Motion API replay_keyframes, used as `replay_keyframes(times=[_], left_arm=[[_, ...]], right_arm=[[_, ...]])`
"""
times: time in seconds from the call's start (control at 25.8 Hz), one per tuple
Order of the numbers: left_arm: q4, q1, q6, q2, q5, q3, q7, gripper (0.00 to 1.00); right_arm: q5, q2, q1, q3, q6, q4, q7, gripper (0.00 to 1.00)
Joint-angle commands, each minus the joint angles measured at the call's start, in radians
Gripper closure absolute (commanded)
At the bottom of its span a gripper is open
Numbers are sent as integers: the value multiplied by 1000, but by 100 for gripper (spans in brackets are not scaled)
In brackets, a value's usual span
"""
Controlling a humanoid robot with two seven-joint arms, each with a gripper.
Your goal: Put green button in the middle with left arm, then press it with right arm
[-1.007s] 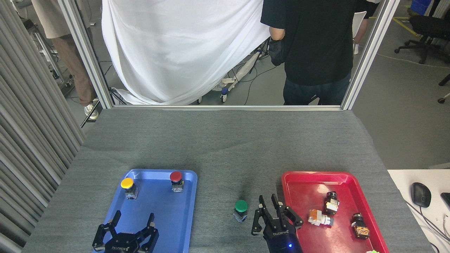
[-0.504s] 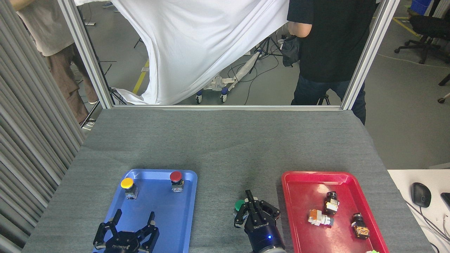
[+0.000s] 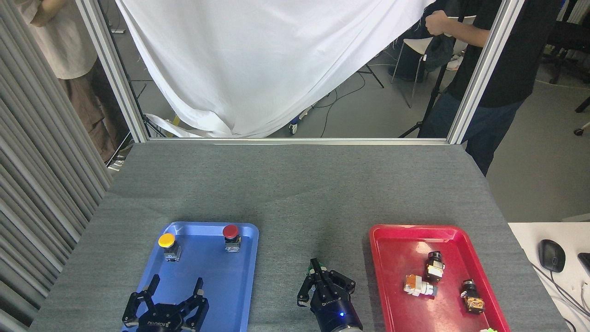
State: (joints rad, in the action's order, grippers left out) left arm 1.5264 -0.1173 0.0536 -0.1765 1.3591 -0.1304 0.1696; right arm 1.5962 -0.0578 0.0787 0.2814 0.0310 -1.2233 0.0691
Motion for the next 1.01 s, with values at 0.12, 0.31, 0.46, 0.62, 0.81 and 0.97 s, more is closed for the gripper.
replay_keyframes(times=[0.12, 0.31, 0.46, 0.62, 0.81, 0.97], left_arm=[[0, 7, 0, 0, 0, 0, 1, 0], [0, 7, 0, 3, 0, 0, 1, 0], [0, 7, 0, 5, 0, 0, 1, 0], [0, 8, 0, 6, 0, 0, 1, 0], [0, 8, 0, 8, 0, 0, 1, 0], [-6, 8, 0, 9, 0, 0, 1, 0]], right_arm=[[-2, -2, 1, 5, 26, 39, 3, 100], [-1, -2, 3, 19, 53, 56, 3, 100], [-5, -4, 3, 21, 72, 45, 8, 100], [-5, -10, 3, 25, 98, -2, 15, 100], [-5, -2, 1, 28, 121, -82, 14, 100], [-7, 15, -13, 21, 118, -142, 12, 100]])
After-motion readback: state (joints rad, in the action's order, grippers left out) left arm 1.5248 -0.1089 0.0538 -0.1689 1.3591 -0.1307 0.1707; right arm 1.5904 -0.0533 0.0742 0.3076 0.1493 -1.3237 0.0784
